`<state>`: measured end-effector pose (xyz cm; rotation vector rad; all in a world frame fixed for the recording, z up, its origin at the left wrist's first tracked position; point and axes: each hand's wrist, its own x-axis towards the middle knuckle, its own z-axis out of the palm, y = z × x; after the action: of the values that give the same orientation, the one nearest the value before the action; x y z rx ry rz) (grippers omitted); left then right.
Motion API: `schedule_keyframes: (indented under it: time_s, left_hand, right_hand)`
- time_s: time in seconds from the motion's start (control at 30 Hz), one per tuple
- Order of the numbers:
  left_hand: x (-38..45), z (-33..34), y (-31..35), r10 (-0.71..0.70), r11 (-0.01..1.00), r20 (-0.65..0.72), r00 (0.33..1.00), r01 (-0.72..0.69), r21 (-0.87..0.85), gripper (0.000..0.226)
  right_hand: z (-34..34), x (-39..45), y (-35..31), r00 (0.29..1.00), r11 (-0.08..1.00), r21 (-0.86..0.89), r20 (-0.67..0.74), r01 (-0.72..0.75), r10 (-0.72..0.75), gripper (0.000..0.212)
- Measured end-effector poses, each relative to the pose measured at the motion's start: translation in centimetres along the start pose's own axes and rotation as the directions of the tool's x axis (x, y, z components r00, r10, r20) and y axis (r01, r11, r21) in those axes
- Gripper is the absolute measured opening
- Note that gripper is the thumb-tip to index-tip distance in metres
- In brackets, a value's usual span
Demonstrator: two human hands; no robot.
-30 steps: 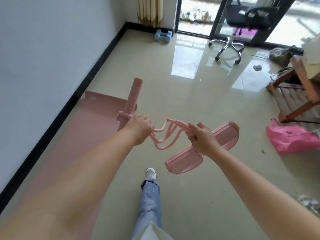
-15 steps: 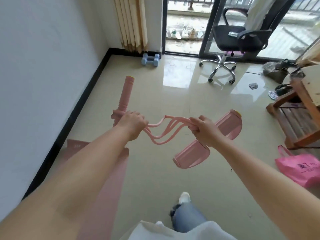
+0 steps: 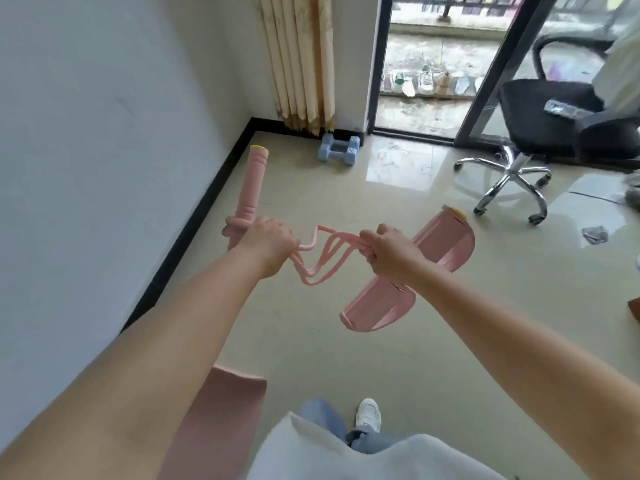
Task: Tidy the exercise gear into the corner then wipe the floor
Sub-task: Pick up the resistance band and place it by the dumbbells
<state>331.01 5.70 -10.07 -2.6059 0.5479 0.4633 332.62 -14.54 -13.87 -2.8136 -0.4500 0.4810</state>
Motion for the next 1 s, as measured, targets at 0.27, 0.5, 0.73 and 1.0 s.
schedule_keyframes:
  time_s: [0.27,0.5,0.73,1.0]
  left_hand:
    - [14.4,2.0,-15.3,-0.047,0.997,0.030,0.998,0.048,-0.053,0.037]
    - [28.5,1.6,-29.7,0.028,0.999,0.028,0.999,-0.027,-0.042,0.040]
    - [41.7,0.6,-39.4,0.080,0.996,0.051,0.995,-0.077,-0.046,0.038]
    - [60.8,0.7,-47.1,0.191,0.981,0.164,0.968,-0.192,-0.007,0.038]
  right_hand:
    - [-3.6,21.4,-1.0,0.996,0.998,-0.034,0.073,0.059,-0.056,0.025]
    - [-8.1,39.6,-2.6,0.996,1.000,-0.018,0.087,-0.007,0.008,0.022]
    - [-11.7,54.1,-1.0,0.994,0.997,0.035,0.086,-0.069,0.066,0.027]
    - [-13.7,73.6,4.9,0.985,0.995,0.036,0.146,-0.094,0.088,0.033]
